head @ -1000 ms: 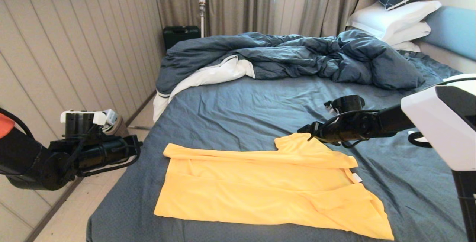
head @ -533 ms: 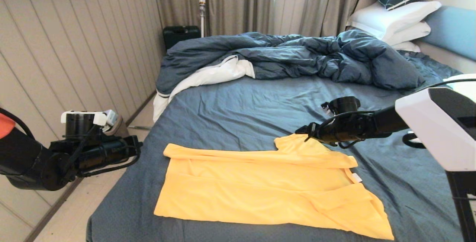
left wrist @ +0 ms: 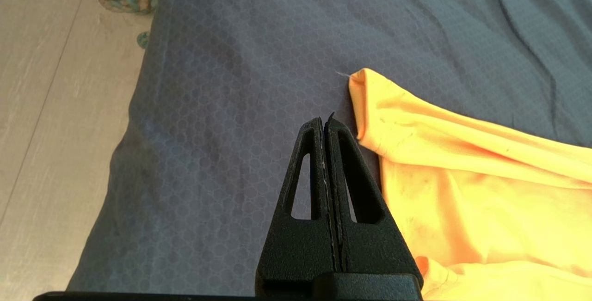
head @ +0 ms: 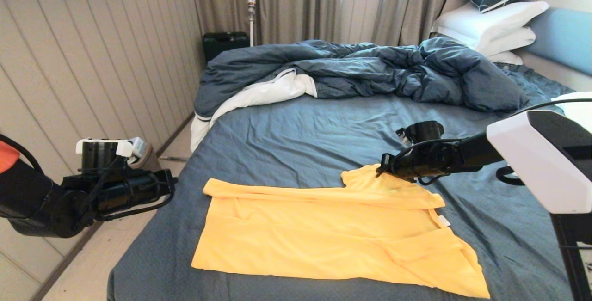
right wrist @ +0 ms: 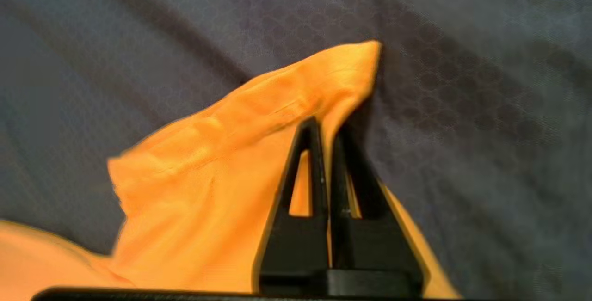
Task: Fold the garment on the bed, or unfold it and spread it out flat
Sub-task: Fold the yellow T-shirt
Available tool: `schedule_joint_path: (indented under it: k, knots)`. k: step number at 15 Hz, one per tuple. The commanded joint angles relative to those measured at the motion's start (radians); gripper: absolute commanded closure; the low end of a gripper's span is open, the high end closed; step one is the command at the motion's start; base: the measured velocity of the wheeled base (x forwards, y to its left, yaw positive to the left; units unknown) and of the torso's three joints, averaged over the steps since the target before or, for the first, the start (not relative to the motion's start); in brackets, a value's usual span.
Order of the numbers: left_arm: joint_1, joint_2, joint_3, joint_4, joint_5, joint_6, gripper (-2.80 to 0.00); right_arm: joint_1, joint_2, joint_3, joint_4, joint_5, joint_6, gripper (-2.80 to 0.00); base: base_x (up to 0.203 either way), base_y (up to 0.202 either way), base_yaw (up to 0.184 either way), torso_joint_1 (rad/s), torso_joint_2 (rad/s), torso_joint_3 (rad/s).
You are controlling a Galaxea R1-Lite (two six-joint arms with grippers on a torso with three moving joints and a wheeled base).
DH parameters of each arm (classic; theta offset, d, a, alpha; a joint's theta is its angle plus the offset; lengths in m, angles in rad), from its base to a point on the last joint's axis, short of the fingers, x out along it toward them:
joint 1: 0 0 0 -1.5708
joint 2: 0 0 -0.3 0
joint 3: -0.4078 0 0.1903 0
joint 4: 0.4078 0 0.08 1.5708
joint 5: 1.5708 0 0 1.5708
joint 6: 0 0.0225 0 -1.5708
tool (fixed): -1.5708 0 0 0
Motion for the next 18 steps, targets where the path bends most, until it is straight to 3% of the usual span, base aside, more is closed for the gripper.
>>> schedule_joint_path:
  k: [1,6,11,18]
  knots:
    - [0.000,0.003,0.002,-0.004,-0.001,-0.003,0.00,-0.002,-0.002,0.003,-0.002,0.002,0.001,0.00,0.000,0.000,0.000,0.000,0.00,0.000]
    - [0.000,-0.016,0.031,-0.006,0.000,-0.009,0.00,-0.008,-0.077,0.069,-0.002,0.001,0.006,0.00,0.000,0.000,0.000,0.000,0.00,0.000]
    - [-0.002,-0.101,0.096,-0.004,-0.001,-0.011,0.00,-0.010,-0.261,0.273,-0.020,0.004,-0.003,0.00,0.000,0.000,0.000,0.000,0.00,0.000]
    - [-0.012,-0.152,0.146,-0.004,-0.001,-0.010,0.00,-0.017,-0.449,0.599,-0.186,0.003,-0.023,0.00,0.000,0.000,0.000,0.000,0.00,0.000]
